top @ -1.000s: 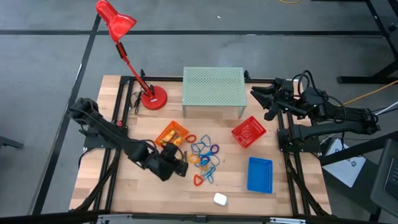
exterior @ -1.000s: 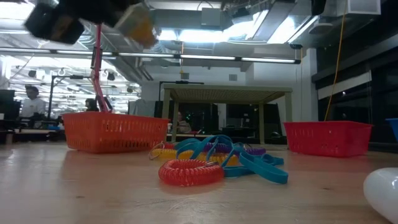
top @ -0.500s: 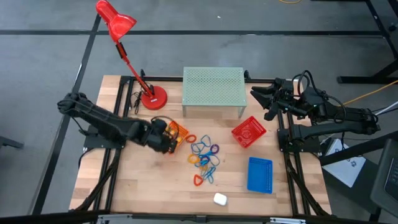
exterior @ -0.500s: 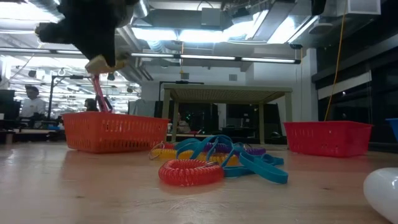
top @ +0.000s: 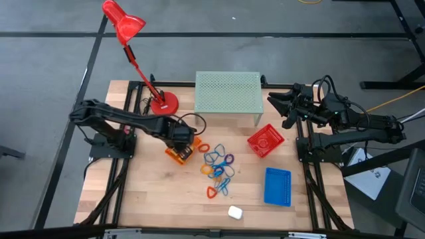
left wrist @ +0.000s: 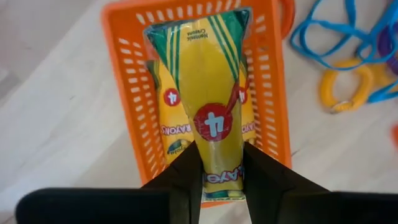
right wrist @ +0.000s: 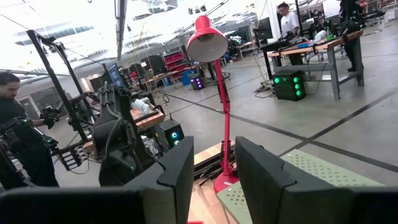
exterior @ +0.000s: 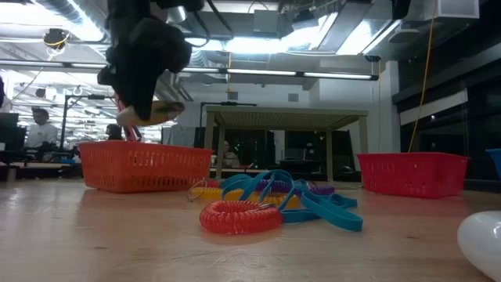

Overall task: Pick & Place Office Desk Supplies
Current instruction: Put the crayon box into the orange bin, then put the blue rubber band into the red bin

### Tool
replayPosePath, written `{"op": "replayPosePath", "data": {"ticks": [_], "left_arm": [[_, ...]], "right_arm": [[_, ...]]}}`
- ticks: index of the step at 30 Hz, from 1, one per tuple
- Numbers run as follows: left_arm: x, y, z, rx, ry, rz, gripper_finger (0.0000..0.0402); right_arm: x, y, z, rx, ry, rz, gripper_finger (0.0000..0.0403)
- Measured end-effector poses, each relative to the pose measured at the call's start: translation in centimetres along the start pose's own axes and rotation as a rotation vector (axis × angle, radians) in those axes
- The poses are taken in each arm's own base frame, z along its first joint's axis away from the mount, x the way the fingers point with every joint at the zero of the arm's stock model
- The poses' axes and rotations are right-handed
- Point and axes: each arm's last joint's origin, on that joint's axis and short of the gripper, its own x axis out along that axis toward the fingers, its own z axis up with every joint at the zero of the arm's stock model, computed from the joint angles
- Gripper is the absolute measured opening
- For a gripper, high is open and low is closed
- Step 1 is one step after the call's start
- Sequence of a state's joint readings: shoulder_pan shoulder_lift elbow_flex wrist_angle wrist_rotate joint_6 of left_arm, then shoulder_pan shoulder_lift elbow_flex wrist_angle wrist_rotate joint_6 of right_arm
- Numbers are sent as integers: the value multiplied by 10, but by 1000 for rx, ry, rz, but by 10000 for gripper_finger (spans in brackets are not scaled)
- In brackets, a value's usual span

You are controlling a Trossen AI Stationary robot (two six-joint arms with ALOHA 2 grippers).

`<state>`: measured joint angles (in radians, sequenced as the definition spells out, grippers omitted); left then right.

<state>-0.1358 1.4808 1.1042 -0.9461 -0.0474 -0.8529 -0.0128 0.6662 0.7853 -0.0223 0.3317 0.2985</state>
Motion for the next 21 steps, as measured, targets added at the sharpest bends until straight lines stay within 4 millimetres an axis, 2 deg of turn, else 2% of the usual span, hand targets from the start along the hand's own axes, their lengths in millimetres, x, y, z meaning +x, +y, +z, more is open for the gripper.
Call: {"op": "replayPosePath", "data": {"ticks": [10,15,18,21], "left_arm": [[2,-5,-6,3,24,-5,168],[-1,-7,-6,-62,-9,-19,188],[-17,-9,0,-164,-175,-95,188],[-46,-12,7,-284,-486,-181,186]], "right_arm": [[0,0,0,-1,0,0,118],[0,0,0,0,-3,0,118],[0,0,5,20,-65,-31,118],[-1,2,15,61,-166,-35,118]]}}
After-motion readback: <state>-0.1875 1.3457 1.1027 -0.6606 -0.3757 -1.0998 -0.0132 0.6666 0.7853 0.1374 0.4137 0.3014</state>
